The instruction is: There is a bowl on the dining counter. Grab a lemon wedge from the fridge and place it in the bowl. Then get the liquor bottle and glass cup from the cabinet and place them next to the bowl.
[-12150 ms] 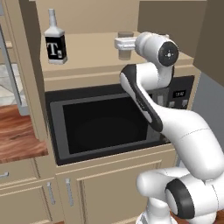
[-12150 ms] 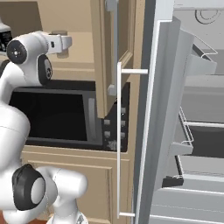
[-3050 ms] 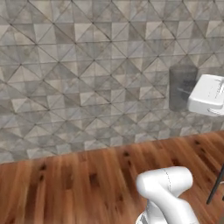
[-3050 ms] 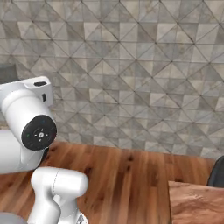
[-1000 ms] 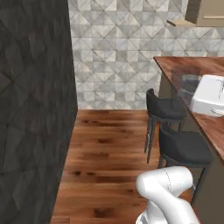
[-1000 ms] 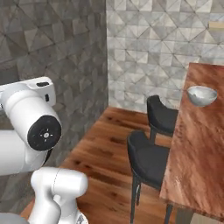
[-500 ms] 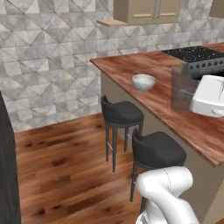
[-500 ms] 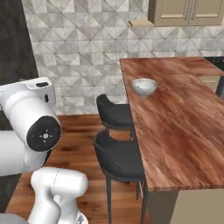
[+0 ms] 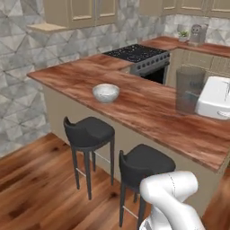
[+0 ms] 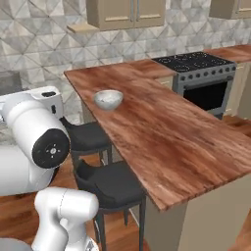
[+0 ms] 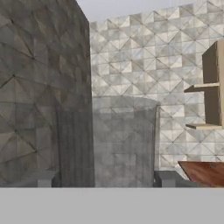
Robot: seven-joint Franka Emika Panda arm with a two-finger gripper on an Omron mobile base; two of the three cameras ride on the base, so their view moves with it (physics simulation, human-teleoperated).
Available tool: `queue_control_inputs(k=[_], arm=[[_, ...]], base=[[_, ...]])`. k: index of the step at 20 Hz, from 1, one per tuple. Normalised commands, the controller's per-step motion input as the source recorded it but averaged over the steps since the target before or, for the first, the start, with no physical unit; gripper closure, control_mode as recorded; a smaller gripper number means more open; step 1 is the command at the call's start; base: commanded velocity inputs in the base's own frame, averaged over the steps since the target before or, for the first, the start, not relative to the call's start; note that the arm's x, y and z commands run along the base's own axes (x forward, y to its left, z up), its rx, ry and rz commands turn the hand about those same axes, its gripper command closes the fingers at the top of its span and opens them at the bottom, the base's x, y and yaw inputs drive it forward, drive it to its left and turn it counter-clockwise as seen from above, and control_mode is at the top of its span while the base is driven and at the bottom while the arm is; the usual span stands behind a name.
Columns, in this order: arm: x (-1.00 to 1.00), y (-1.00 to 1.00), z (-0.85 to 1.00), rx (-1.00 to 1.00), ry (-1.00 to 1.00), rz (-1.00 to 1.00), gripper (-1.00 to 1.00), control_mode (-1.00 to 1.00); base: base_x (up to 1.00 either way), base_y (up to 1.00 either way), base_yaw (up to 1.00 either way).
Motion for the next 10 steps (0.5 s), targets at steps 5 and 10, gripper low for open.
queue_control_inputs(k=[5,10], arm=[[0.00,0.00,0.00,0.00,0.00,0.00,1.00,1.00],[0.00,0.00,0.00,0.00,0.00,0.00,1.00,1.00]], base=[[0.00,0.67,-0.54],[0.00,0.77,-0.53]])
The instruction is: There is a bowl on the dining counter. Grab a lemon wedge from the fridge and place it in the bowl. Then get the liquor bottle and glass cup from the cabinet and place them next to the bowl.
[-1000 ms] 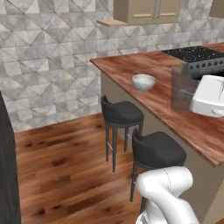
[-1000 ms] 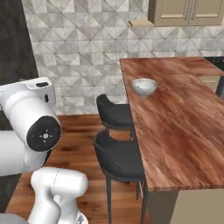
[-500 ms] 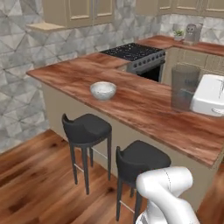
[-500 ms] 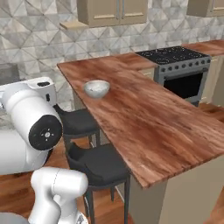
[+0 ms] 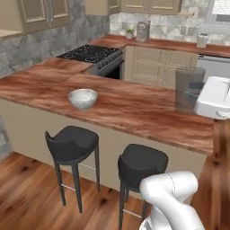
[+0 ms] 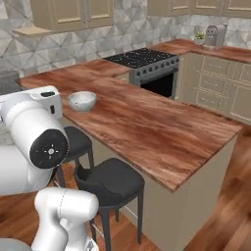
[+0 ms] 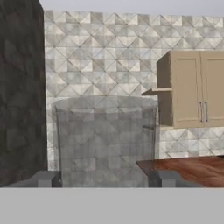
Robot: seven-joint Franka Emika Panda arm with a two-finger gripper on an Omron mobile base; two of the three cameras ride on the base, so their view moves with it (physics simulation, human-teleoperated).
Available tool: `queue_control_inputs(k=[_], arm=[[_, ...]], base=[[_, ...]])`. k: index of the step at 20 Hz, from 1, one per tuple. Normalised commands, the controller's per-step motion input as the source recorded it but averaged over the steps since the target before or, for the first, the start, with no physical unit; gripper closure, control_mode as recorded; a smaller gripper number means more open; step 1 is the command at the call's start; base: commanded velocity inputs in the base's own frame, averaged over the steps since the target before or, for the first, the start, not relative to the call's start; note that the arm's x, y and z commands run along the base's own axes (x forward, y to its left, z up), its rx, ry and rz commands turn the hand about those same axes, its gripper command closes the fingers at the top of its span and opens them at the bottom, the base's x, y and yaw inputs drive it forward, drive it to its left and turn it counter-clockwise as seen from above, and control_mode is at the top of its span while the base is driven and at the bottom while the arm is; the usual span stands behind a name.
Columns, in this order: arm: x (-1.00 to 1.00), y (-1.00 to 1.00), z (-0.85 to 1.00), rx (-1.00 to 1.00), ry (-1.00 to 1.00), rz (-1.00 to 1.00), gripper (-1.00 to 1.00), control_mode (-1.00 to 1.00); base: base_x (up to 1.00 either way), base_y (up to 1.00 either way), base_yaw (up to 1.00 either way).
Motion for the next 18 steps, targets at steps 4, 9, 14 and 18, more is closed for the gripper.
queue_control_inputs(k=[4,9,14,18], arm=[[0.00,0.00,0.00,0.00,0.00,0.00,1.00,1.00],[0.00,0.00,0.00,0.00,0.00,0.00,1.00,1.00],[0.00,0.00,0.00,0.00,0.00,0.00,1.00,1.00],[0.00,0.00,0.00,0.00,0.00,0.00,1.00,1.00]], base=[[0.02,0.90,-0.52],[0.00,0.96,-0.49],[0.09,0.86,-0.48],[0.22,0.33,-0.47]])
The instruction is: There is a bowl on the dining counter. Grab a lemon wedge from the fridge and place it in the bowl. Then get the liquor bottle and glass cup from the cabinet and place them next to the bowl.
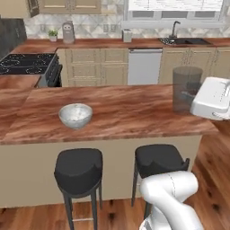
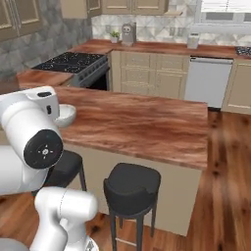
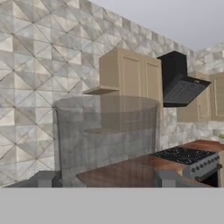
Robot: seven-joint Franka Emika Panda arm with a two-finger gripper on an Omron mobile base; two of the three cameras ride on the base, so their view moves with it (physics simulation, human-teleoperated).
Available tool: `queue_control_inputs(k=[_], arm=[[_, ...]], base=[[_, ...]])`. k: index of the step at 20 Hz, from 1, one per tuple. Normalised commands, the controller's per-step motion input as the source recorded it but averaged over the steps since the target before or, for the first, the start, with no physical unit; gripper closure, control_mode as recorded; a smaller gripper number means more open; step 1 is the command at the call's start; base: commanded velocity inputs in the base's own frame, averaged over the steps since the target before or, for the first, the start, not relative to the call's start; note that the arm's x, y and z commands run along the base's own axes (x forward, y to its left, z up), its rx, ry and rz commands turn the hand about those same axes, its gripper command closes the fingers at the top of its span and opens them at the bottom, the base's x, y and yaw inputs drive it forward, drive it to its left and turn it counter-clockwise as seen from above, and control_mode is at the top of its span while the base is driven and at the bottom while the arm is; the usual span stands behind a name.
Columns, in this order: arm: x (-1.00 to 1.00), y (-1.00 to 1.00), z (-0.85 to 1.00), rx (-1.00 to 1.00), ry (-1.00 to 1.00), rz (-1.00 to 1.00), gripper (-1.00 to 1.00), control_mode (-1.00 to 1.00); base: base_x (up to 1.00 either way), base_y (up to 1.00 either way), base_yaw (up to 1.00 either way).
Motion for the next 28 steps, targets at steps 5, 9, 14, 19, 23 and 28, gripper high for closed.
queue_control_inputs(k=[5,9,14,19,23,28], arm=[[0.00,0.00,0.00,0.00,0.00,0.00,1.00,1.00],[0.00,0.00,0.00,0.00,0.00,0.00,1.00,1.00],[0.00,0.00,0.00,0.00,0.00,0.00,1.00,1.00],[0.00,0.00,0.00,0.00,0.00,0.00,1.00,1.00],[0.00,0.00,0.00,0.00,0.00,0.00,1.00,1.00],[0.00,0.00,0.00,0.00,0.00,0.00,1.00,1.00]], base=[[0.24,0.16,-0.44],[0.22,0.36,-0.37],[0.14,0.56,-0.24],[0.25,0.42,-0.02],[0.45,0.35,0.01],[0.54,0.28,0.05]])
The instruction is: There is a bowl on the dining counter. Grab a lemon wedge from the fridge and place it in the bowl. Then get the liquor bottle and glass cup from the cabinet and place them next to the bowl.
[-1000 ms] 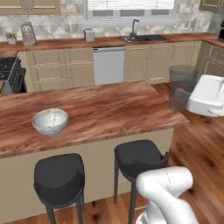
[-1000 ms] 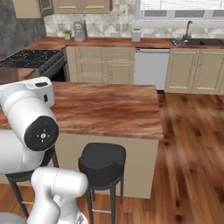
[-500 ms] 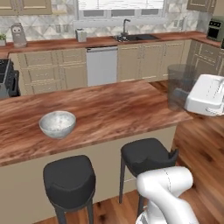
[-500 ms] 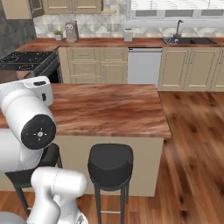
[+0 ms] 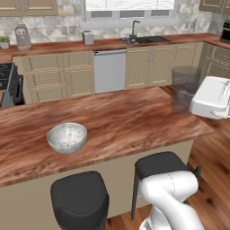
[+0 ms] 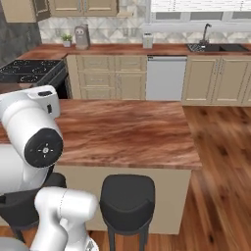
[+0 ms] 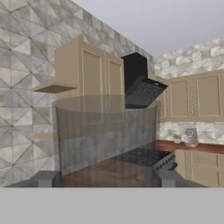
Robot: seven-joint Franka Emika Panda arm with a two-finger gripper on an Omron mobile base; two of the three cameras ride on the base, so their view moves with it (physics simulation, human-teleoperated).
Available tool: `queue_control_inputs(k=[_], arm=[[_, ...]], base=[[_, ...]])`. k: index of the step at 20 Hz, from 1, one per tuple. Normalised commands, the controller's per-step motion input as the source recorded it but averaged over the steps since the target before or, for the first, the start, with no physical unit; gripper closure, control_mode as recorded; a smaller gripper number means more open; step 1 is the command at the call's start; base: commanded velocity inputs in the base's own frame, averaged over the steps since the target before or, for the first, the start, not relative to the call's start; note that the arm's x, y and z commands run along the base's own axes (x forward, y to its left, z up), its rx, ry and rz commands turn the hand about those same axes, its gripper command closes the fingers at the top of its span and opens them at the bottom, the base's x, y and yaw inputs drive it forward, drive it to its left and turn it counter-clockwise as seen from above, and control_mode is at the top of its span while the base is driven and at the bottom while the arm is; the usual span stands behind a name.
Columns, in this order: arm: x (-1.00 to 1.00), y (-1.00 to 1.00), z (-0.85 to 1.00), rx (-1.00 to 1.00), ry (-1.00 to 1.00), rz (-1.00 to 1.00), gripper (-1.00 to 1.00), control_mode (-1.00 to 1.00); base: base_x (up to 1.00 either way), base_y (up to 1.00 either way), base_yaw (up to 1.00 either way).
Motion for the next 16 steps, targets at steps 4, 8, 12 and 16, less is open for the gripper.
queue_control_inputs(k=[4,8,12,16], arm=[[0.00,0.00,0.00,0.00,0.00,0.00,1.00,1.00],[0.47,0.00,-0.36,-0.04,0.05,0.07,1.00,-1.00],[0.98,0.00,-0.34,0.00,0.13,0.26,1.00,-1.00],[1.00,0.00,-0.45,0.00,0.11,0.38,1.00,-1.00]], base=[[0.36,0.25,0.05],[0.00,0.00,0.00],[0.00,0.00,0.00],[0.00,0.00,0.00]])
